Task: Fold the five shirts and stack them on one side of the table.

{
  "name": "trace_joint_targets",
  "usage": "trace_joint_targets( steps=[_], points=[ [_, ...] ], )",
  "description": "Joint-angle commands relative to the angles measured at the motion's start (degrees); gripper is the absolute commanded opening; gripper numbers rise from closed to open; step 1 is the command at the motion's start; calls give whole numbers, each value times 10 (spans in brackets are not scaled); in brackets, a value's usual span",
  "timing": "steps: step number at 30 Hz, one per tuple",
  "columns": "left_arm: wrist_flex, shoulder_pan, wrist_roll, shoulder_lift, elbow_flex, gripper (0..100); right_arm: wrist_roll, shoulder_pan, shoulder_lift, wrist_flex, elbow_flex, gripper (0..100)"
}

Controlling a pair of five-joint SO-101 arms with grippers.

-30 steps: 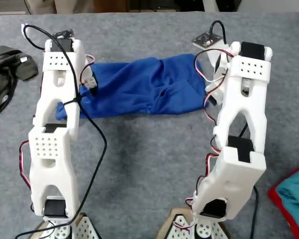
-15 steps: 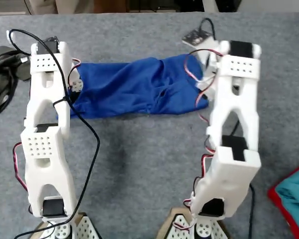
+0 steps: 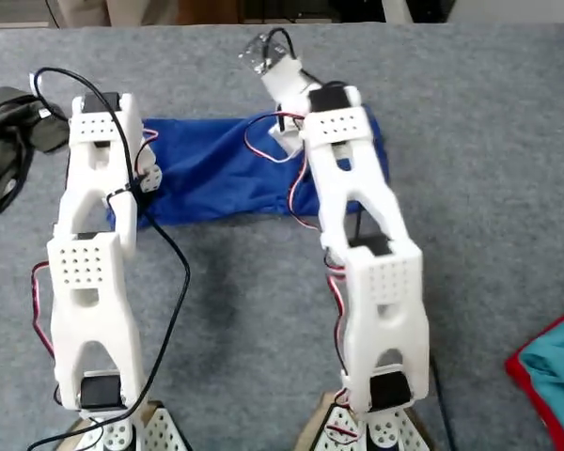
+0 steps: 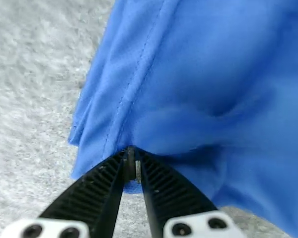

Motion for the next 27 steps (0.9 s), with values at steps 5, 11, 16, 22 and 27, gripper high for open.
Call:
trace_joint_targets(
  steps=[5, 11, 16, 22, 27],
  points=[
    [2, -11, 1, 11, -26, 19, -43, 56, 181, 102, -259, 12],
    [2, -43, -10, 45, -85, 19, -41, 102, 293, 177, -452, 12],
    [4, -48, -39, 61, -106, 19, -41, 105, 333, 204, -531, 12],
    [5, -39, -34, 30, -159, 19, -40, 100, 312, 222, -560, 12],
    [5, -7, -34, -21, -247, 21, 2, 71, 252, 286, -561, 54]
  ],
)
